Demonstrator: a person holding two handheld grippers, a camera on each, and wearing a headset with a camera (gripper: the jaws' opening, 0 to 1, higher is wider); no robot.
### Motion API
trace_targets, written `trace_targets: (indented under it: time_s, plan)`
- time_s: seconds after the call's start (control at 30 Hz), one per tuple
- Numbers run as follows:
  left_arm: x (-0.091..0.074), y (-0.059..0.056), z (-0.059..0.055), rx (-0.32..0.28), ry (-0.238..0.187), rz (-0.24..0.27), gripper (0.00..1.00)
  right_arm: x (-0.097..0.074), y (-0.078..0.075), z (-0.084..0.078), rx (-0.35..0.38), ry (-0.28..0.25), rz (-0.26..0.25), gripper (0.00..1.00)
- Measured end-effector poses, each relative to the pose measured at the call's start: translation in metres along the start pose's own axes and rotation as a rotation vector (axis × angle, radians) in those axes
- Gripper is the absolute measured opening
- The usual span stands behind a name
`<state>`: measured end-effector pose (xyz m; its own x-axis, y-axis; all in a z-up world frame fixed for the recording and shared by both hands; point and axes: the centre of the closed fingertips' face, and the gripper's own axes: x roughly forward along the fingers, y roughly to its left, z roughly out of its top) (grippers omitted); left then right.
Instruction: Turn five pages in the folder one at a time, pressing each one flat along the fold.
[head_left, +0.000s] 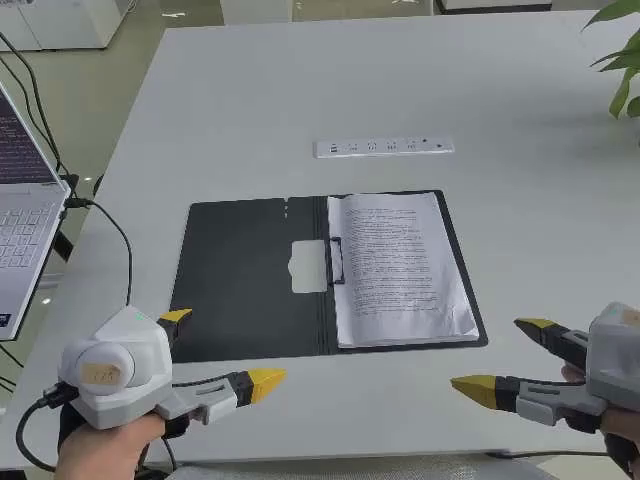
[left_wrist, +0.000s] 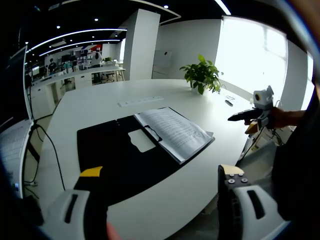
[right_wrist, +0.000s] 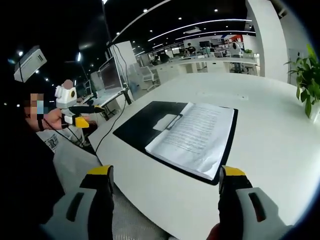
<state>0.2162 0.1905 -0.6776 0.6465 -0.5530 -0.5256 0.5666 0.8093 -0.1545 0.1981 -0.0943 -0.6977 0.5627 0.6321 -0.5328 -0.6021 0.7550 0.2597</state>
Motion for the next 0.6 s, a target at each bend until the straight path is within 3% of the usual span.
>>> trace_targets:
  time_s: [0.6]
  plan:
    - [-0.002, 0.0018, 0.0036, -0.006, -0.018, 0.007, 0.93, -0.003, -0.0023, -0.0001, 0.002, -0.001, -0.01, 0.85]
